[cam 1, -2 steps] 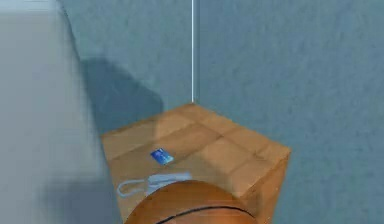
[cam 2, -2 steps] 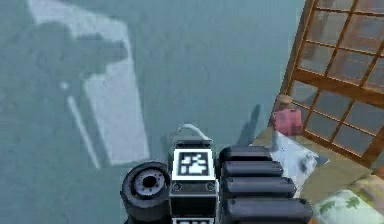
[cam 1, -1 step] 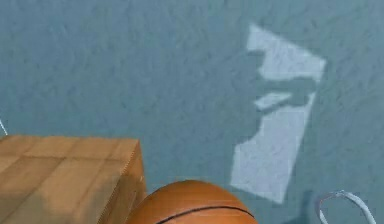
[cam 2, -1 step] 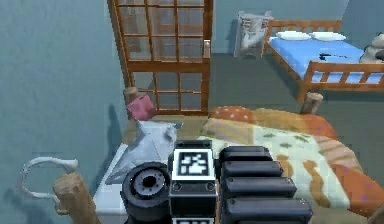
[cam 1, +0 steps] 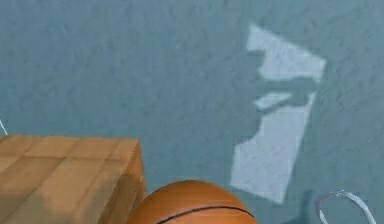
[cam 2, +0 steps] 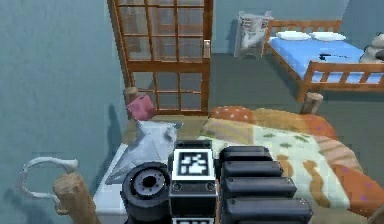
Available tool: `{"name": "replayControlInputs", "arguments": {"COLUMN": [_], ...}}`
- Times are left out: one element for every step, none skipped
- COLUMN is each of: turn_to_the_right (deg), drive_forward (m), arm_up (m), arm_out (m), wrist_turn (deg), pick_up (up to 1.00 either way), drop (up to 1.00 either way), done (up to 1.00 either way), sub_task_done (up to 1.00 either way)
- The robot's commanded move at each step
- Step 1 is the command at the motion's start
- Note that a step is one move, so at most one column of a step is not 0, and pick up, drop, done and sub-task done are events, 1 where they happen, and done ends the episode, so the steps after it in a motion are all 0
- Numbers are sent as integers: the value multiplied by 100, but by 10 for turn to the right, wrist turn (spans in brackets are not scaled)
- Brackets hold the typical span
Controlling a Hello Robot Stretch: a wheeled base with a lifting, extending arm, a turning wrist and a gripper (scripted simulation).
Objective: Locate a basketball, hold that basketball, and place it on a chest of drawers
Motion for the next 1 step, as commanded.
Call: {"name": "replayControlInputs", "arguments": {"turn_to_the_right": [-450], "drive_forward": [0], "arm_up": [0], "arm_out": [0], "wrist_turn": [0], "pick_up": [0], "drop": [0], "done": [0], "sub_task_done": [0]}}
